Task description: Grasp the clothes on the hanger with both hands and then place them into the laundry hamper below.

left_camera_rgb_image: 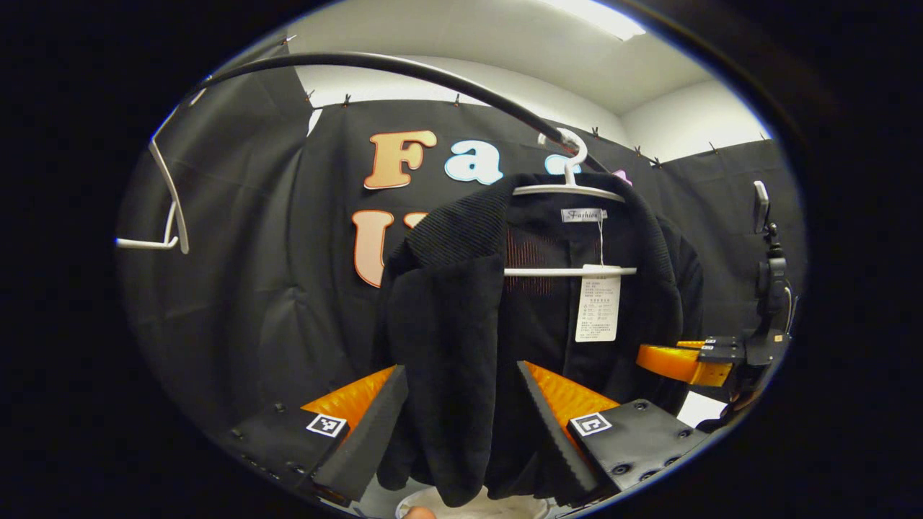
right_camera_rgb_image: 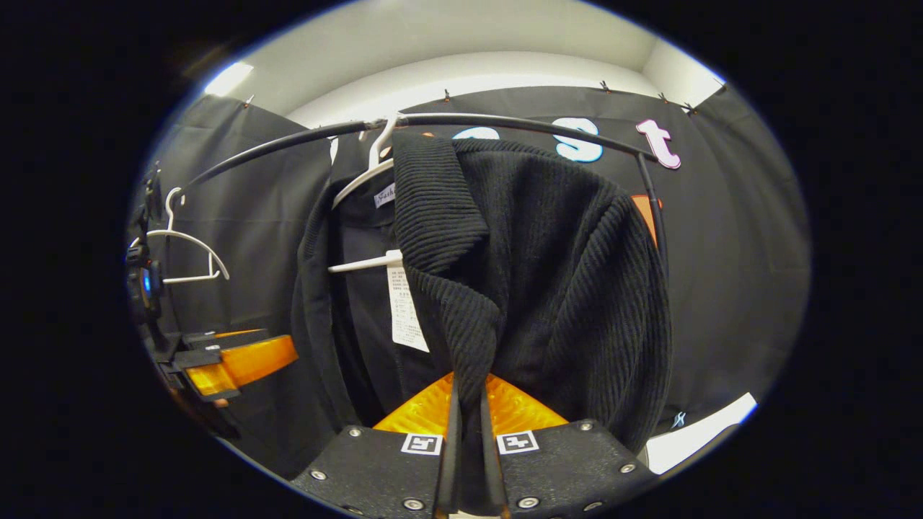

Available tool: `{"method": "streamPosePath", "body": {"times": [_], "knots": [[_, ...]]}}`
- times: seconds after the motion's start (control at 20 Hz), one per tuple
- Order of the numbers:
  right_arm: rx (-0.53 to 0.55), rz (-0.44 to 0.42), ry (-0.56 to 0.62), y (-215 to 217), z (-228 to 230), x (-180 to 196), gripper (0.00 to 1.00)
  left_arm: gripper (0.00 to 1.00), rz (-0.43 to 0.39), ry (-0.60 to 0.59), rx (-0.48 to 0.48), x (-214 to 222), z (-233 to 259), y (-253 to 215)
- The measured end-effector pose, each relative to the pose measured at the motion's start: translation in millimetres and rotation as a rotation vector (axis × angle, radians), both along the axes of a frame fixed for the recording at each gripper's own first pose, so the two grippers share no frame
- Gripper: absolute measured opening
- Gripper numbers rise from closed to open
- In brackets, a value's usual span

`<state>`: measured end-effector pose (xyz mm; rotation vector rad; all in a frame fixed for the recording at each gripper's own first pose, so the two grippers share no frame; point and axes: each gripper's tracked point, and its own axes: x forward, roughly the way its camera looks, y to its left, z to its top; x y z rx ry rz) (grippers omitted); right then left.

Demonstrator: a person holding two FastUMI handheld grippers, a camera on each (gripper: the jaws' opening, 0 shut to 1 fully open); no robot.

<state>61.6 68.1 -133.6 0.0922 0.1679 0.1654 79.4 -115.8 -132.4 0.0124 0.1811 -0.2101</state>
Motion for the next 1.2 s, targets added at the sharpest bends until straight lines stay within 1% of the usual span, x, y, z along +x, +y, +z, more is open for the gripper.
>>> {"method": "streamPosePath", "body": {"times": [0.05, 0.1, 0.15, 0.2, 0.25, 0.3, 0.35, 0.4, 0.45, 0.5, 0.55, 0.6, 0.65, 0.75, 0.8, 0.85, 0.9, 1.0, 1.05, 1.2], "knots": [[-0.008, 0.004, -0.009, -1.7, 3.6, -4.2, 0.21, 0.97, -0.01, 0.009, 0.004, 5.8, -6.3, -6.4], [-0.015, 0.002, -0.017, -2.9, 7.1, -5.9, 0.11, 0.97, -0.011, 0.017, 0.013, 12.1, -11.1, -8.4], [-0.02, -0.005, -0.023, -7.4, 11.0, -10.4, 0.1, 1.0, 0.002, 0.021, 0.025, 17.8, -16.7, -8.7], [-0.028, -0.013, -0.032, -12.2, 16.1, -15.0, 0.17, 0.97, 0.041, 0.028, 0.039, 23.1, -21.1, -3.5], [-0.037, -0.018, -0.041, -17.6, 22.1, -19.5, 0.09, 0.97, 0.07, 0.043, 0.048, 26.9, -27.0, 0.0], [-0.044, -0.023, -0.049, -22.3, 26.5, -21.6, 0.08, 0.97, 0.08, 0.061, 0.049, 32.0, -34.2, -0.6], [-0.049, -0.03, -0.057, -28.7, 32.3, -25.1, 0.0, 1.0, 0.088, 0.077, 0.046, 35.4, -40.6, -2.9], [-0.048, -0.039, -0.063, -37.2, 38.1, -29.0, 0.08, 0.99, 0.093, 0.09, 0.039, 38.4, -45.0, -4.9], [-0.048, -0.051, -0.071, -47.7, 45.3, -32.0, 0.0, 0.97, 0.093, 0.1, 0.033, 40.5, -48.8, -3.8], [-0.047, -0.072, -0.083, -61.1, 54.5, -33.9, 0.0, 1.0, 0.088, 0.102, 0.03, 43.0, -50.8, -4.3], [-0.041, -0.099, -0.099, -76.4, 64.5, -35.0, 0.14, 0.93, 0.088, 0.101, 0.03, 45.4, -51.6, -3.7], [-0.033, -0.12, -0.111, -90.7, 74.8, -32.5, 0.0, 0.8, 0.096, 0.1, 0.038, 48.2, -51.7, -1.6], [-0.025, -0.139, -0.122, -104.2, 83.0, -31.0, 0.06, 0.67, 0.1, 0.097, 0.048, 50.1, -51.1, 2.0], [-0.016, -0.168, -0.153, -125.2, 104.3, -30.1, 0.05, 0.41, 0.098, 0.089, 0.061, 54.2, -50.0, 4.7], [-0.018, -0.179, -0.17, -133.1, 116.7, -31.8, 0.12, 0.28, 0.091, 0.091, 0.058, 55.1, -49.8, 5.1], [-0.022, -0.185, -0.184, -138.7, 127.9, -32.3, 0.04, 0.14, 0.069, 0.099, 0.042, 54.4, -50.9, 1.5], [-0.027, -0.19, -0.194, -142.3, 137.1, -31.3, 0.04, 0.14, 0.042, 0.106, 0.016, 54.5, -50.7, -4.8], [-0.037, -0.212, -0.224, -155.1, 157.3, -28.8, 0.02, 0.08, 0.023, 0.115, -0.031, 51.8, -47.4, -9.6], [-0.046, -0.227, -0.24, -161.5, 166.7, -27.7, 0.02, 0.09, 0.017, 0.111, -0.039, 49.7, -45.5, -9.1], [-0.086, -0.272, -0.293, -179.6, 198.0, -29.6, 0.01, 0.08, 0.038, 0.072, -0.011, 55.2, -33.8, 6.4]]}}
